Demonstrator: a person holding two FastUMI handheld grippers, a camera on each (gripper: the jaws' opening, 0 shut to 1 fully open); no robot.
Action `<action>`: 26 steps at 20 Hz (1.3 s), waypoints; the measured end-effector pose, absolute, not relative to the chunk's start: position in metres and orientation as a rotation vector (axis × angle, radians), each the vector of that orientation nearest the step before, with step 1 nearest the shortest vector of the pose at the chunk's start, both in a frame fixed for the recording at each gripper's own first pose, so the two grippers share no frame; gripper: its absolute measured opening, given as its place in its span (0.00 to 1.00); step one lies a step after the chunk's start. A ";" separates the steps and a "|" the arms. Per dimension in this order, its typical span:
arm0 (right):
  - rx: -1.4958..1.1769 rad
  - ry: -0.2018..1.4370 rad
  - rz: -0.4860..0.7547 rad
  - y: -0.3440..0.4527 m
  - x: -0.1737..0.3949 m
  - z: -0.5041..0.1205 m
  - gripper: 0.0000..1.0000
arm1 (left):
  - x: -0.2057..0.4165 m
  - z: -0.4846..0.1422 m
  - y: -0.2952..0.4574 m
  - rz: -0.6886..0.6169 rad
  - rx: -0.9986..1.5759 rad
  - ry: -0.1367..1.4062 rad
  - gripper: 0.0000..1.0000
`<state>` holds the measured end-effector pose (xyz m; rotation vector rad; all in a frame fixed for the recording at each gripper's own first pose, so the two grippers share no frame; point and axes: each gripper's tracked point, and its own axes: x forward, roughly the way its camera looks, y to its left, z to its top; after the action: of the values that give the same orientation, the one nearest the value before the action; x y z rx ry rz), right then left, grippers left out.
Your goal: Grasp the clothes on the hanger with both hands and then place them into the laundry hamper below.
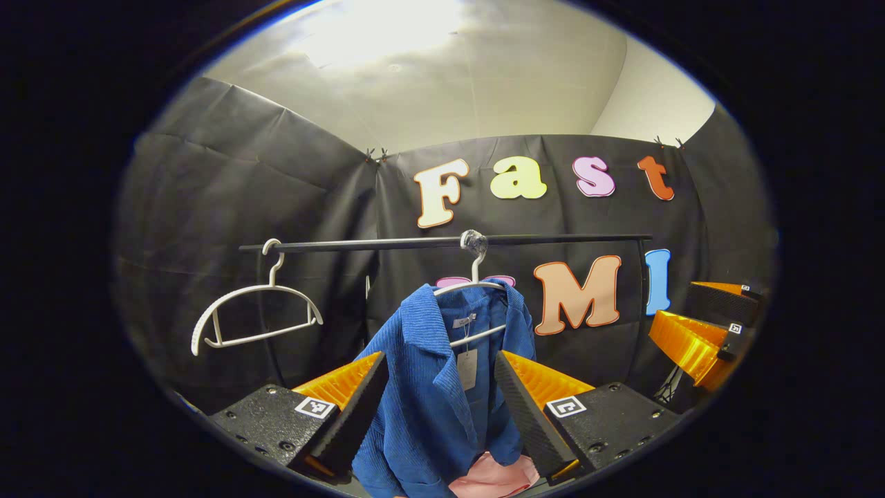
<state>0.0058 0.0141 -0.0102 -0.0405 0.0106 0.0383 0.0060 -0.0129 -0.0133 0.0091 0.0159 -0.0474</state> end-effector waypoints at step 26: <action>-0.119 0.086 0.002 0.009 0.052 -0.053 0.97 | 0.086 -0.113 0.000 0.004 0.022 0.205 0.04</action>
<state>0.0518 0.0094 -0.0525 -0.1188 0.0856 0.0021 0.0860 -0.0003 -0.1134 0.0220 0.2048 0.0042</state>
